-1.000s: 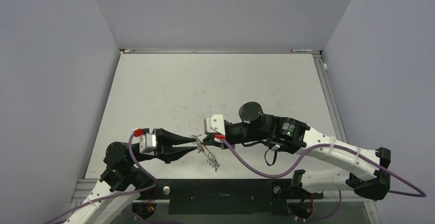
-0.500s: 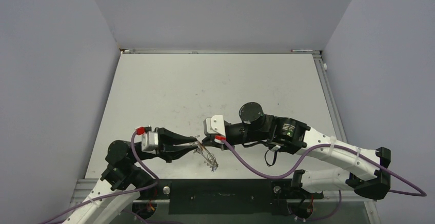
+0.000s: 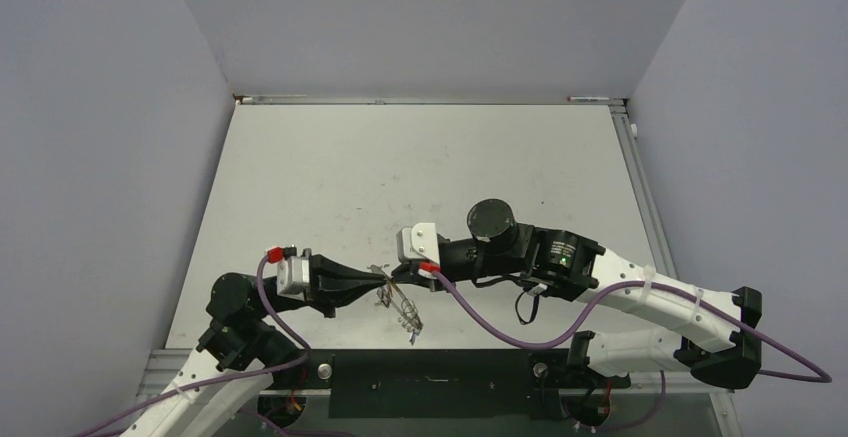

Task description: Put the keys on the keyring

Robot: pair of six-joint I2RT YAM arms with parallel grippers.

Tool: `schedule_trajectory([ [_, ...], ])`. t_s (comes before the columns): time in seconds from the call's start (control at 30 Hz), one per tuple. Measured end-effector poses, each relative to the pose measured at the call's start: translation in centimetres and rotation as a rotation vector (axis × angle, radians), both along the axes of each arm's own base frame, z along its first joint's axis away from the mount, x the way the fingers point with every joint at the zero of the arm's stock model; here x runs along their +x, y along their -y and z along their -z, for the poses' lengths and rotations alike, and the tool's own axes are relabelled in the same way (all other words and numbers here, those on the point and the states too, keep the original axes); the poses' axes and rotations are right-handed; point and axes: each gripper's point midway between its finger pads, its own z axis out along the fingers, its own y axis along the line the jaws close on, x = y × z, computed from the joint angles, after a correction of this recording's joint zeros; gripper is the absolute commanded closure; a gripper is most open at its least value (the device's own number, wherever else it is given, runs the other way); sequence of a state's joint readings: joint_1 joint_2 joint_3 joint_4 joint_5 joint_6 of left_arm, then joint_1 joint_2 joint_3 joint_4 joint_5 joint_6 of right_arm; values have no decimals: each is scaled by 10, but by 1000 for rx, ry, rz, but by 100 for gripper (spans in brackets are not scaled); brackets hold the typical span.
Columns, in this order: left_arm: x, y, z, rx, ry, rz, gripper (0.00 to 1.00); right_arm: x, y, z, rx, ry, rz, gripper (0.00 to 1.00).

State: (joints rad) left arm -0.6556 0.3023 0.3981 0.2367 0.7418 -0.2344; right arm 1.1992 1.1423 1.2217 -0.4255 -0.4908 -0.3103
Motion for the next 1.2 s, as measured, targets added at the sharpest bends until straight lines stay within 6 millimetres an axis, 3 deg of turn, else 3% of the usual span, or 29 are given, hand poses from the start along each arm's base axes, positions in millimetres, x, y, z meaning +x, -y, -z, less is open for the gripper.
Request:
schedule_trajectory([
  [0.47, 1, -2, -4, -13, 13, -14, 100, 8, 1, -14, 90, 14, 66, 95],
  [0.97, 2, -2, -5, -18, 14, -23, 99, 10, 0, -16, 105, 6, 84, 95],
  [1.03, 3, -3, -4, -17, 14, -31, 88, 11, 1, -15, 107, 7, 87, 95],
  [1.13, 6, -3, -2, -11, 11, -46, 53, 11, 3, -13, 107, 9, 95, 95],
  [1.2, 9, -3, 0, -5, 6, -58, 44, 12, 6, -13, 107, 11, 102, 95],
])
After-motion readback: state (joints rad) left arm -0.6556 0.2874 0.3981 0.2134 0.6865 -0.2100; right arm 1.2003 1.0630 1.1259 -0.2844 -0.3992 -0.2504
